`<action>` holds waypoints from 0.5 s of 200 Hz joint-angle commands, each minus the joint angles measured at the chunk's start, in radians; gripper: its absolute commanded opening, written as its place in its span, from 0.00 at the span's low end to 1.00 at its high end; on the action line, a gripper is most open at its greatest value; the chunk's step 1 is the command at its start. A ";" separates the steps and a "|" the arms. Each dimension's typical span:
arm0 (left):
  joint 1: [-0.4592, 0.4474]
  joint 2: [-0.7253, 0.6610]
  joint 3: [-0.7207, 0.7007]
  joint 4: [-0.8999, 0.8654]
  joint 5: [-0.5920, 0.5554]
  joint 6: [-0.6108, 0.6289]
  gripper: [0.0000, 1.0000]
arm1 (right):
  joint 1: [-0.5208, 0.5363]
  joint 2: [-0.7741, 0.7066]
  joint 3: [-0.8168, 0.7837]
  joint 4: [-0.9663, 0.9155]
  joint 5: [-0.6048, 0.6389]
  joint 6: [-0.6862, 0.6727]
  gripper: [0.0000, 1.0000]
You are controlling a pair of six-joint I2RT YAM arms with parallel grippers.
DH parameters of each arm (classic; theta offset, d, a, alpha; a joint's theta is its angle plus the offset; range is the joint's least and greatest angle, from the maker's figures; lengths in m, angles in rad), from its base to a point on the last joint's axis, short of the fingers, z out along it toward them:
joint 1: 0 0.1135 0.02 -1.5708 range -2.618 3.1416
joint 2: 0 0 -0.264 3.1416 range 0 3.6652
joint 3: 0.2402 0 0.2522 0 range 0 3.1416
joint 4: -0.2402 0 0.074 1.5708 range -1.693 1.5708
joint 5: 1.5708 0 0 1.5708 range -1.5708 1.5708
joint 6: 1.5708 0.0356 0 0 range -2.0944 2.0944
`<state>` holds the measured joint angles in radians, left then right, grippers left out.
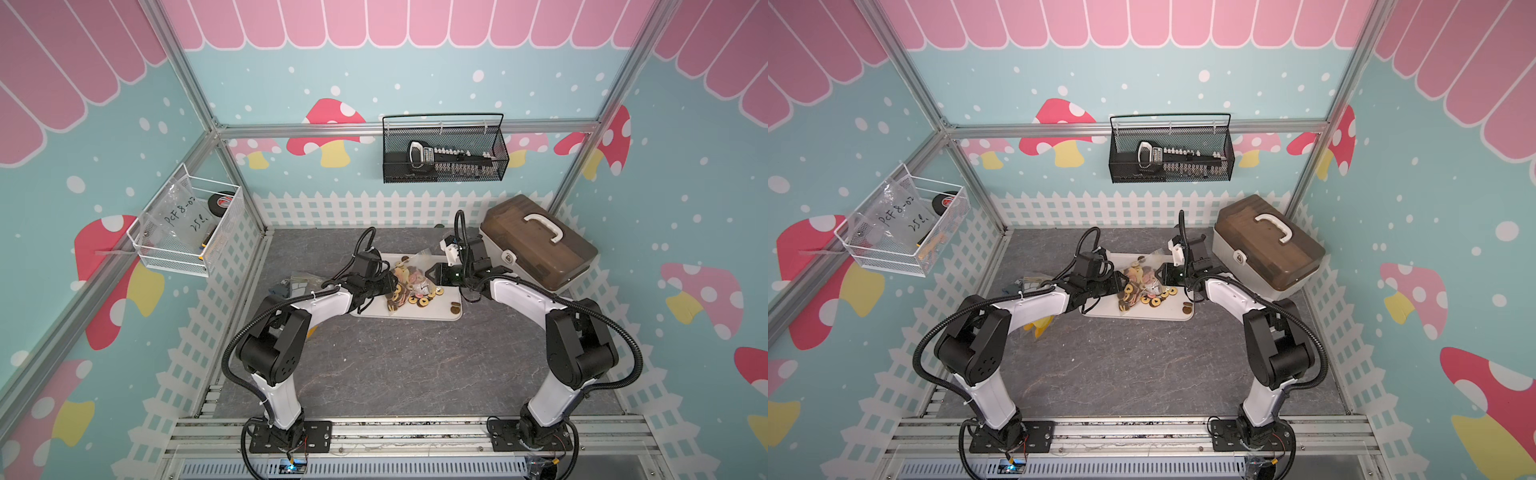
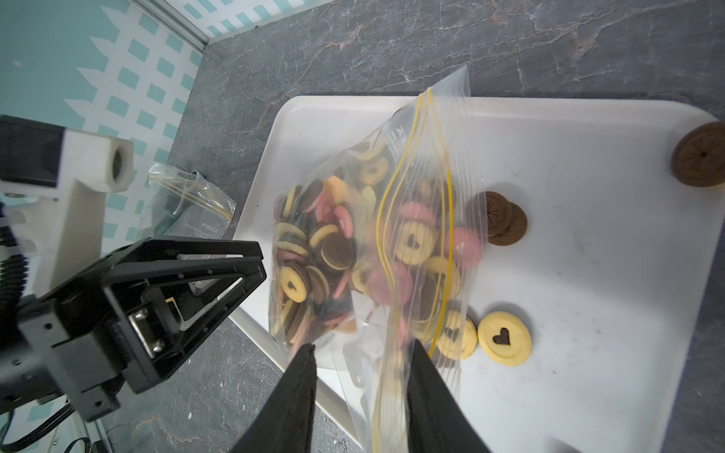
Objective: Pour cookies out of the ziploc bag
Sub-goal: 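Pour the cookies out of the ziploc bag onto the tray.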
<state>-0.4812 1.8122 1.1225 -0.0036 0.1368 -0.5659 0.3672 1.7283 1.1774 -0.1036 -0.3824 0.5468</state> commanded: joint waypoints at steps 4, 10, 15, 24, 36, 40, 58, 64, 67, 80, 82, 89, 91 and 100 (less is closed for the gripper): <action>-0.018 -0.004 0.077 -0.122 -0.103 0.062 0.55 | -0.004 -0.005 -0.018 0.013 0.000 -0.016 0.37; -0.019 0.012 0.102 -0.154 -0.120 0.063 0.59 | -0.004 -0.004 -0.017 0.013 0.001 -0.017 0.37; -0.018 0.025 0.124 -0.182 -0.136 0.065 0.61 | -0.004 -0.004 -0.018 0.013 0.001 -0.018 0.37; -0.014 0.044 0.156 -0.218 -0.166 0.074 0.64 | -0.004 -0.004 -0.018 0.012 0.000 -0.019 0.37; 0.005 0.058 0.183 -0.244 -0.171 0.080 0.66 | -0.004 -0.006 -0.020 0.012 0.002 -0.021 0.37; 0.015 0.059 0.187 -0.242 -0.164 0.081 0.67 | -0.004 -0.006 -0.021 0.012 0.002 -0.021 0.37; 0.065 0.063 0.189 -0.191 -0.084 0.092 0.69 | -0.005 -0.006 -0.021 0.013 0.002 -0.024 0.37; 0.066 0.069 0.194 -0.173 -0.040 0.100 0.69 | -0.005 -0.005 -0.021 0.012 0.001 -0.025 0.37; 0.091 0.073 0.199 -0.165 -0.016 0.105 0.69 | -0.005 -0.004 -0.021 0.012 0.001 -0.025 0.37; 0.107 0.100 0.240 -0.143 0.074 0.134 0.69 | -0.007 -0.003 -0.019 0.012 -0.003 -0.025 0.37; 0.107 0.106 0.248 -0.143 0.086 0.141 0.69 | -0.007 -0.002 -0.019 0.012 -0.002 -0.025 0.37; 0.103 0.124 0.275 -0.140 0.128 0.168 0.70 | -0.007 -0.004 -0.021 0.013 -0.004 -0.027 0.37; 0.102 0.129 0.285 -0.138 0.139 0.176 0.70 | -0.007 -0.004 -0.021 0.013 -0.005 -0.027 0.37; 0.096 0.153 0.323 -0.140 0.185 0.217 0.70 | -0.008 -0.007 -0.022 0.013 -0.006 -0.028 0.37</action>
<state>-0.3725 1.9125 1.3521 -0.1608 0.1539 -0.4580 0.3664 1.7283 1.1709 -0.1036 -0.3828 0.5381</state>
